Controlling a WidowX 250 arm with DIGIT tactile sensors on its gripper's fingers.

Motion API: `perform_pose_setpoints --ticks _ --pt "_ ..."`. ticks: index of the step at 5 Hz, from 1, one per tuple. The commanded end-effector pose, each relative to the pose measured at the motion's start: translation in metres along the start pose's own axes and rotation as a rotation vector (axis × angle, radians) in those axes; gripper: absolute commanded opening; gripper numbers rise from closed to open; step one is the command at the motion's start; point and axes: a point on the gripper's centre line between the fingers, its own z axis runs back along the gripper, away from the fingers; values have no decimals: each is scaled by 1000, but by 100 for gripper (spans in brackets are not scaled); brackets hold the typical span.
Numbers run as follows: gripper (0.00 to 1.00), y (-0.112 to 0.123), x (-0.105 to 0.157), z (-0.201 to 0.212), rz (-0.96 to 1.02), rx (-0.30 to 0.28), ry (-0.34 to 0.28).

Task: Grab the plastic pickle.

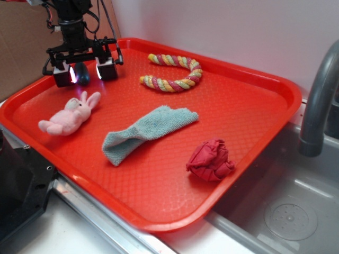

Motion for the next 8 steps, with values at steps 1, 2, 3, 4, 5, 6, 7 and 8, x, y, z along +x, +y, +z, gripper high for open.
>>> perform_pose_setpoints --ticks 1,2,3,4,5,6,7,8 --pt "0 13 -11 -8 13 32 19" --pt "0 15 -12 -9 13 35 18" --pt "0 15 -13 -9 12 35 18" --pt "0 16 -16 -8 5 35 15" --pt "0 16 -21 -7 -6 34 14" --pt "0 20 -34 13 -151 19 47" --pt "0 24 -70 58 -390 -110 -77" --pt "0 34 -101 102 -622 -197 -219"
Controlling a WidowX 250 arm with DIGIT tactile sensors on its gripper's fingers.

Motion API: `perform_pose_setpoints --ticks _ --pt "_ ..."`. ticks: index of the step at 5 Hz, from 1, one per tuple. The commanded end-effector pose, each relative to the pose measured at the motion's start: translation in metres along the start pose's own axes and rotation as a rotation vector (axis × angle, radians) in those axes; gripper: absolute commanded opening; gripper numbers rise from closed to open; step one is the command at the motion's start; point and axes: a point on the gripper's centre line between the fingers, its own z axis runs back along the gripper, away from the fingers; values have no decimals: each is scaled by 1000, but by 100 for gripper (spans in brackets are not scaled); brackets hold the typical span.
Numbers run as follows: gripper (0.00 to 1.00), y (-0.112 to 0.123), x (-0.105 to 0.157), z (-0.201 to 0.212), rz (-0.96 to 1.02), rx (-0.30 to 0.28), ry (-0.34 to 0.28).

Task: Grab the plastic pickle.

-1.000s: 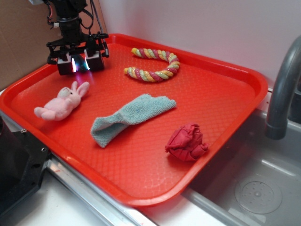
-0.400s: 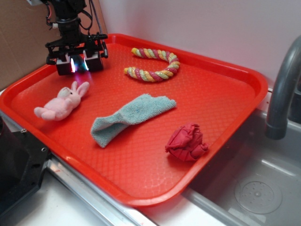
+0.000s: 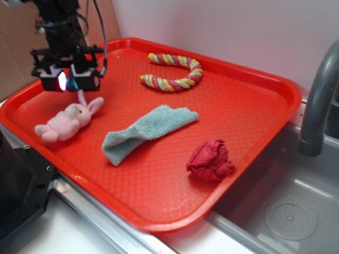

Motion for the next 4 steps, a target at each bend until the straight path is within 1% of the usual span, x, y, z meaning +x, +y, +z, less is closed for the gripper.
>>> perform_pose_setpoints --ticks 1,2,3,4 --pt "0 -9 -40 99 -327 -63 -164" --pt "0 -34 -42 149 -462 -41 -117" --pt "0 -45 -37 170 -510 -58 -76" --pt "0 -49 -32 152 -505 -26 -59"
